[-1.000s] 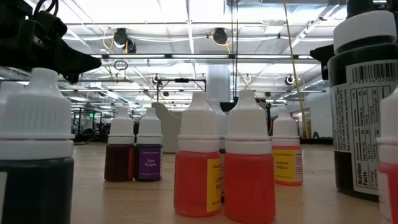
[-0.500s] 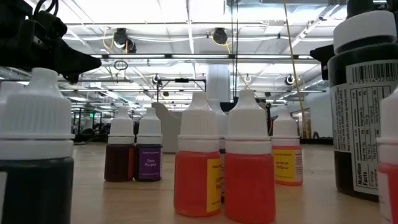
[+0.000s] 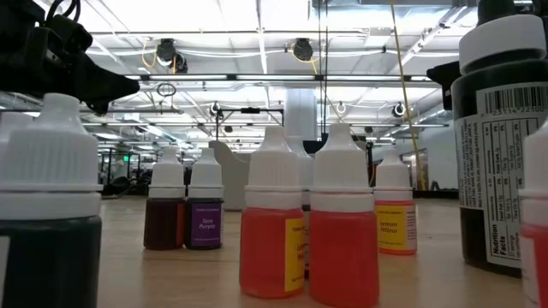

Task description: Pick & Place food coloring

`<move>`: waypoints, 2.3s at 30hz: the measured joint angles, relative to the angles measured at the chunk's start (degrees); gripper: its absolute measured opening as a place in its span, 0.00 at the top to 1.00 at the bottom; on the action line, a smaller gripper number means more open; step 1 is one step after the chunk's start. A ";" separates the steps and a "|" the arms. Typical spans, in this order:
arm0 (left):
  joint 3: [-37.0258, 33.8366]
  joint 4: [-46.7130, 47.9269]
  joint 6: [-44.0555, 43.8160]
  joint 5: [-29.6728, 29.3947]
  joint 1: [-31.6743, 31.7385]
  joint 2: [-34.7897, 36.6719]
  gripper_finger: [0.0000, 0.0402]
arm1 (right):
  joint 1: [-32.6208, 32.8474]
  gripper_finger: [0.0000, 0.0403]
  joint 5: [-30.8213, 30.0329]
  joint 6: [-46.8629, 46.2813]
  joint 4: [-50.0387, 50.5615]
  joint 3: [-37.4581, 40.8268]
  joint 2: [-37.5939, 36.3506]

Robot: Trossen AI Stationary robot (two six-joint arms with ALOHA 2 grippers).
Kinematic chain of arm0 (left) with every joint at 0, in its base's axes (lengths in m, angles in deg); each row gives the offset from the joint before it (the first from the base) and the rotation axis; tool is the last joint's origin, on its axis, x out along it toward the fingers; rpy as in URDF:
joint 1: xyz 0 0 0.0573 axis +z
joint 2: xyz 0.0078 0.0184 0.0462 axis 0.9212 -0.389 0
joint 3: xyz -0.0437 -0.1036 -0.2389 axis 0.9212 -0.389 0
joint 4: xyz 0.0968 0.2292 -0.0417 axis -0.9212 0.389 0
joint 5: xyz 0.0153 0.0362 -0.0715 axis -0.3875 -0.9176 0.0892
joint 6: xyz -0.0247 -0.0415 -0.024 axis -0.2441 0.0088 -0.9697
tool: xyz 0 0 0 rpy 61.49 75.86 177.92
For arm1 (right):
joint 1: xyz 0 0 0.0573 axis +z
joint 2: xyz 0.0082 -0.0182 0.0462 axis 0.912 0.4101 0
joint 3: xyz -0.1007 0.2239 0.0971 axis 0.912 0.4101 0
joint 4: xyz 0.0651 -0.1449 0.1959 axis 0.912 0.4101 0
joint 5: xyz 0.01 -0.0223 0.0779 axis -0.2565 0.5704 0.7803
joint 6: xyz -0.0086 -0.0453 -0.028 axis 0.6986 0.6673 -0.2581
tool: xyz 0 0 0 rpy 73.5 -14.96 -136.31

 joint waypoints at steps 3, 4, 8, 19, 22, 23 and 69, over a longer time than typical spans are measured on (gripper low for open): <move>0.00 0.00 0.01 -0.01 0.00 -0.02 0.90 | 0.00 1.00 0.02 0.01 0.02 0.00 -0.02; 0.00 0.00 0.01 0.01 0.02 -0.02 0.90 | -0.02 1.00 0.00 0.01 0.02 0.00 0.00; 0.00 0.00 0.00 -0.01 0.01 -0.01 0.90 | -0.01 1.00 0.00 -0.01 0.01 0.00 0.00; 0.00 0.00 0.01 -0.01 0.01 -0.01 0.90 | 0.00 1.00 0.01 0.01 0.02 0.00 0.00; 0.00 0.00 0.01 0.01 0.00 0.00 0.90 | 0.00 1.00 0.02 0.01 -0.01 -0.02 0.00; 0.00 -0.02 0.01 -0.01 0.00 -0.02 0.90 | -0.02 1.00 0.00 0.01 0.02 -0.02 0.00; 0.00 -1.91 -0.01 -0.01 0.00 0.00 0.90 | -0.01 1.00 0.02 -1.97 -1.58 -0.04 0.00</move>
